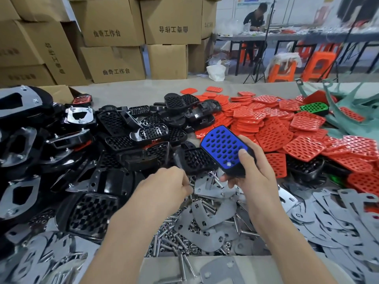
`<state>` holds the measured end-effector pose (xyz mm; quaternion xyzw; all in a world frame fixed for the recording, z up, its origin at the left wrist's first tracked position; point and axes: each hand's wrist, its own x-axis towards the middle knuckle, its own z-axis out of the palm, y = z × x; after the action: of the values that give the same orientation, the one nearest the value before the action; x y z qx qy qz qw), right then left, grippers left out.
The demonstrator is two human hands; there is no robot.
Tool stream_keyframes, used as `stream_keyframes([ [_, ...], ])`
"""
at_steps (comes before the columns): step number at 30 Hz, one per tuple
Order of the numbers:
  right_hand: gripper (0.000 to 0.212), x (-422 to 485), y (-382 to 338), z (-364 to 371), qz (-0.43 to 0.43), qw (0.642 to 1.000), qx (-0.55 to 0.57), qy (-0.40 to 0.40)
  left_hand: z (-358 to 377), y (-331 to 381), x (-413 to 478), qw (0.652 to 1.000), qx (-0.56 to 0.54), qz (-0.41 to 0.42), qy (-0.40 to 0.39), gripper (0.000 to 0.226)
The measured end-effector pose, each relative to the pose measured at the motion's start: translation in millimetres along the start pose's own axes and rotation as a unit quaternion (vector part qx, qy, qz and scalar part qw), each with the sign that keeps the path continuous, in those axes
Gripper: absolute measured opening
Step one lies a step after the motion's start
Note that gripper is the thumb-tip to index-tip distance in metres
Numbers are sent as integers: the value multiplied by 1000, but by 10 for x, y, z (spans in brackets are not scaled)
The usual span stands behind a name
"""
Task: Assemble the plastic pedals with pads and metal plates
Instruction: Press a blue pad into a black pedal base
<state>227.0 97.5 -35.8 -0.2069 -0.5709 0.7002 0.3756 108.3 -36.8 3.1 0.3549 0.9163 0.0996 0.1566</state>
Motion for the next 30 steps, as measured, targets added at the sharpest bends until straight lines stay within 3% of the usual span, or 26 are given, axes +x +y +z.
stream_keyframes([
  [3,36,3,9,21,1,1000,6,-2,99,65,-2,997,69,8,15,22],
  [6,40,8,11,40,6,1000,12,3,178,117,-15,994,84,37,57,12],
  [10,35,-2,10,48,11,1000,11,-1,202,133,-7,994,31,56,89,7],
  [12,31,0,13,48,11,1000,0,1,165,111,36,990,-66,50,114,5],
  [14,31,1,15,48,7,1000,-13,2,77,89,70,964,-195,61,169,6],
  [17,30,-12,12,45,2,1000,-24,-6,-47,95,84,881,-380,123,252,12],
  [19,29,-24,6,44,-7,999,-35,-16,-69,122,72,828,-472,158,260,13],
  [20,28,-27,2,47,-13,999,-42,-21,-59,130,72,817,-487,164,262,12],
  [30,27,-56,-15,62,-64,994,-80,-43,88,92,105,847,-361,168,353,10],
])
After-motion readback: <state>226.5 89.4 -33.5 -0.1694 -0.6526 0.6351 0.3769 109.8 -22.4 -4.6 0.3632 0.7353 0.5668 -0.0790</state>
